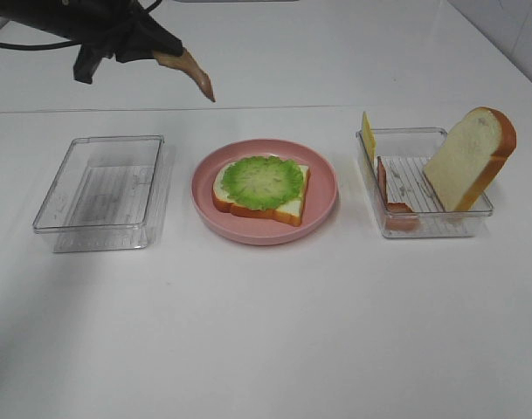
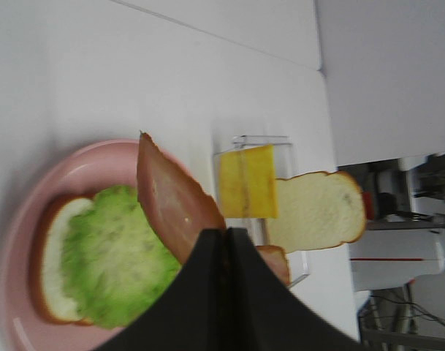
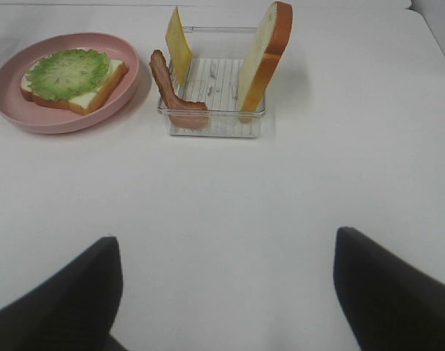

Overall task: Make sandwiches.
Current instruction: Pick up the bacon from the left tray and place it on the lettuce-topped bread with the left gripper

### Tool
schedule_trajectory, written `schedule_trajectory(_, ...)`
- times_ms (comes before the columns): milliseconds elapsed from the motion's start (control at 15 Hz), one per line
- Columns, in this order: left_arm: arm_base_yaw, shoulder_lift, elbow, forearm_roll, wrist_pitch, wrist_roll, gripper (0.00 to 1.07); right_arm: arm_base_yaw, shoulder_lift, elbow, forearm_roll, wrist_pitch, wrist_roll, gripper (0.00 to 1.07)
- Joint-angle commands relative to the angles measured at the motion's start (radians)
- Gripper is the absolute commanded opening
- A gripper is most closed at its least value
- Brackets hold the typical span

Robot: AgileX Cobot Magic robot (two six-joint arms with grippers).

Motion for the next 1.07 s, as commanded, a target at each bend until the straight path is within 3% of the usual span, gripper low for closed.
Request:
schedule_trajectory(67, -0.043, 0.058, -0.002, -0.226, 0.016, 0.135, 0.00, -0.005, -0.013, 0.003, -0.001, -0.009, -0.005, 0.76)
schedule_trajectory(200, -0.088, 0.108, -0.002, -0.294, 0.017, 0.178, 0.00, -0.005, -0.013, 0.003, -0.001, -0.009, -0.005, 0.76)
schedule_trajectory(600, -0.212, 0.225, -0.013, -0.334, 0.024, 0.188, 0.00, -0.005, -0.013, 0.003, -0.001, -0.009, -0.005, 0.76)
schedule_trajectory(933, -0.231, 0.283, -0.045, -0.333, 0.046, 0.188, 0.00, -0.005, -0.013, 0.003, 0.002, -0.009, -0.005, 0.76)
schedule_trajectory(1067, -0.228, 0.286, -0.045, -0.285, 0.001, 0.188, 0.00, -0.005, -0.013, 0.003, 0.001, -0.009, -0.005, 0.76)
